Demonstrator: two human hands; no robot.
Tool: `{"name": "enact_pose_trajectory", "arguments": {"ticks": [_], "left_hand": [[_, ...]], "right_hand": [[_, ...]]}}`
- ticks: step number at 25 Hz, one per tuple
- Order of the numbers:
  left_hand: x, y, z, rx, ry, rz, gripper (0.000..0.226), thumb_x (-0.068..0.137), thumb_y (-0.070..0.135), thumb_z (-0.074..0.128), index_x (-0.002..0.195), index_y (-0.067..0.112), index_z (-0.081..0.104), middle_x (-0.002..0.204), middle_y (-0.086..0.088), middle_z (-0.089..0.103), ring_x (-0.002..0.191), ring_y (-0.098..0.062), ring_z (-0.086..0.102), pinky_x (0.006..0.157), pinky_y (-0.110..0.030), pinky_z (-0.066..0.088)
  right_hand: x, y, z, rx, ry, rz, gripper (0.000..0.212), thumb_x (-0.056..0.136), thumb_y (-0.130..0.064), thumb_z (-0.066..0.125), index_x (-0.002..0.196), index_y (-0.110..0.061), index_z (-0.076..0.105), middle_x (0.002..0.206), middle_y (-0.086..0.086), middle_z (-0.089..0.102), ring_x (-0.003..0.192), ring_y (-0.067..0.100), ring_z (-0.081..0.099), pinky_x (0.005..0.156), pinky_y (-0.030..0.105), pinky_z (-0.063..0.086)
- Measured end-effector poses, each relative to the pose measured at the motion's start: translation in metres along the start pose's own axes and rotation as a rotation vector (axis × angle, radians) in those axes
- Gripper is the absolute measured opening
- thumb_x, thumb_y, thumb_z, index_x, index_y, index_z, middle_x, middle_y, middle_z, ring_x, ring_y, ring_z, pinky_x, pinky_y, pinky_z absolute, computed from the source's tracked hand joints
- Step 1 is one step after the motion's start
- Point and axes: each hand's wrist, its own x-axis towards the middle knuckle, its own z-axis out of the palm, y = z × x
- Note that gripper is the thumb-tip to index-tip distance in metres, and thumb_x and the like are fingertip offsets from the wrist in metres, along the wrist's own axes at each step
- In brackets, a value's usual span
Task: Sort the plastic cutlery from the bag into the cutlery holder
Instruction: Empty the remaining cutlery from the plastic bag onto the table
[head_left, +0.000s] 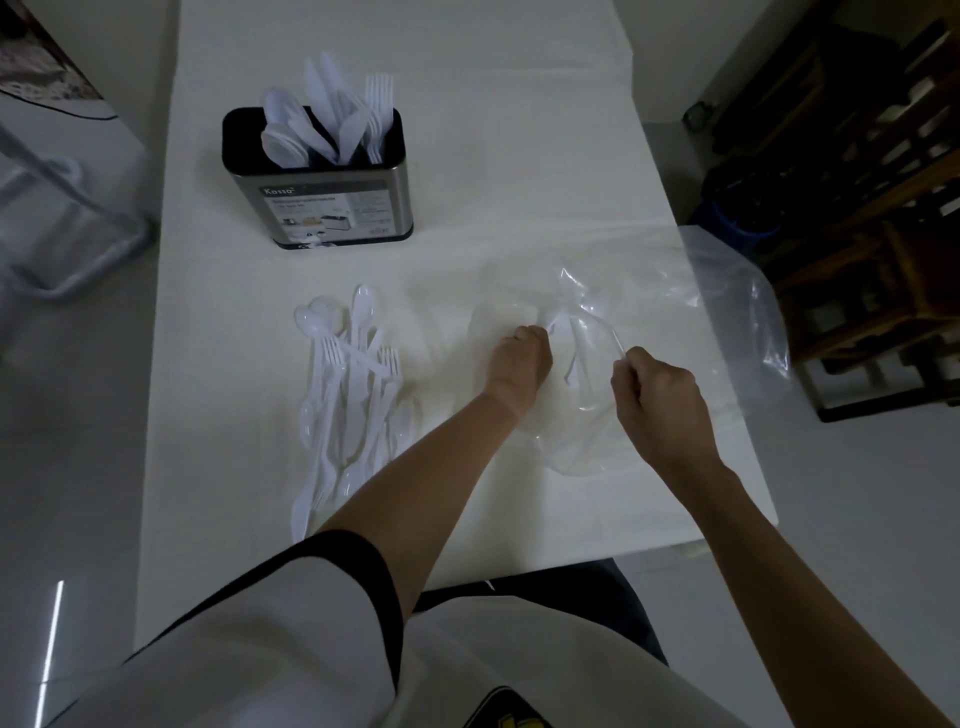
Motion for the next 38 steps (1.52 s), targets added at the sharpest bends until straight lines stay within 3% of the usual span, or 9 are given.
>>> {"name": "enact_pose_trajectory", "arguments": {"ticks": [4,7,10,14,20,27,31,34,38], "left_hand": [[-0.012,-0.002,-0.026,0.069,-0.072,-0.004,0.037,0.041,0.027,0.087,0.07,0.011,0.068,0.054,0.002,0.06,0.038,-0.006,0.058,0.035,-0.017,0.038],[-0.028,-0.009,-0.028,0.062,-0.039,0.073,0.036,0.085,0.006,0.057,0.119,-0.001,0.047,0.098,-0.013,0.066,0.082,-0.029,0.07,0.061,-0.033,0.049],[-0.06,-0.025,-0.041,-0.153,0.021,0.018,0.025,0.096,0.011,0.041,0.119,0.001,0.041,0.098,-0.015,0.066,0.084,-0.035,0.067,0.066,-0.038,0.051],[-0.112,-0.068,-0.039,-0.372,0.079,-0.089,0.029,0.098,0.017,0.038,0.124,0.007,0.041,0.094,-0.01,0.064,0.08,-0.024,0.065,0.065,-0.027,0.049],[-0.144,-0.107,-0.031,-0.629,0.327,-0.446,0.029,0.097,0.016,0.04,0.124,0.005,0.045,0.106,-0.009,0.06,0.086,-0.017,0.061,0.079,-0.027,0.053],[-0.13,-0.095,-0.023,-0.157,0.296,-0.589,0.055,0.086,0.036,0.058,0.13,0.007,0.044,0.128,-0.012,0.051,0.112,-0.028,0.051,0.081,-0.036,0.05],[-0.108,-0.076,-0.027,-0.184,0.463,-0.247,0.041,0.086,0.028,0.057,0.122,0.007,0.055,0.12,-0.013,0.058,0.108,-0.03,0.055,0.09,-0.042,0.048],[-0.065,-0.047,-0.032,-0.332,0.205,0.153,0.031,0.092,0.025,0.043,0.111,0.007,0.059,0.107,-0.011,0.061,0.099,-0.028,0.059,0.081,-0.039,0.052],[-0.018,-0.008,-0.032,-0.245,-0.163,0.223,0.033,0.095,0.031,0.048,0.112,0.004,0.053,0.112,-0.012,0.059,0.102,-0.031,0.058,0.085,-0.043,0.049]], "right_hand": [[0.0,0.003,-0.001,0.003,0.006,0.013,0.029,0.096,-0.013,0.042,0.068,-0.008,0.038,0.051,0.004,0.039,0.044,0.023,0.038,0.046,0.03,0.03],[0.001,0.001,0.003,0.002,0.001,0.005,0.028,0.095,-0.012,0.044,0.068,-0.008,0.038,0.051,0.005,0.04,0.044,0.025,0.039,0.046,0.029,0.028],[0.003,-0.003,0.009,0.004,-0.012,-0.002,0.028,0.094,-0.012,0.044,0.067,-0.008,0.037,0.05,0.005,0.04,0.044,0.026,0.039,0.046,0.028,0.027],[0.007,-0.007,0.016,0.009,-0.034,-0.025,0.027,0.094,-0.013,0.044,0.068,-0.01,0.038,0.051,0.005,0.041,0.046,0.028,0.041,0.048,0.029,0.029],[0.013,-0.013,0.018,0.004,-0.039,-0.033,0.027,0.094,-0.011,0.046,0.068,-0.012,0.036,0.05,0.003,0.036,0.048,0.027,0.036,0.052,0.029,0.027],[0.019,-0.009,0.013,0.008,-0.004,-0.02,0.028,0.093,-0.011,0.047,0.067,-0.011,0.036,0.05,0.001,0.035,0.046,0.028,0.037,0.05,0.029,0.029],[0.019,-0.008,0.011,0.024,0.005,-0.015,0.03,0.093,-0.011,0.047,0.066,-0.011,0.034,0.049,0.001,0.034,0.044,0.027,0.036,0.049,0.029,0.027],[0.018,-0.006,0.011,0.041,0.001,-0.005,0.03,0.094,-0.011,0.046,0.066,-0.009,0.037,0.049,0.0,0.035,0.042,0.024,0.037,0.048,0.029,0.027],[0.015,-0.005,0.015,0.065,-0.001,0.014,0.028,0.094,-0.012,0.047,0.067,-0.01,0.04,0.051,0.0,0.038,0.041,0.013,0.034,0.046,0.024,0.027]]}}
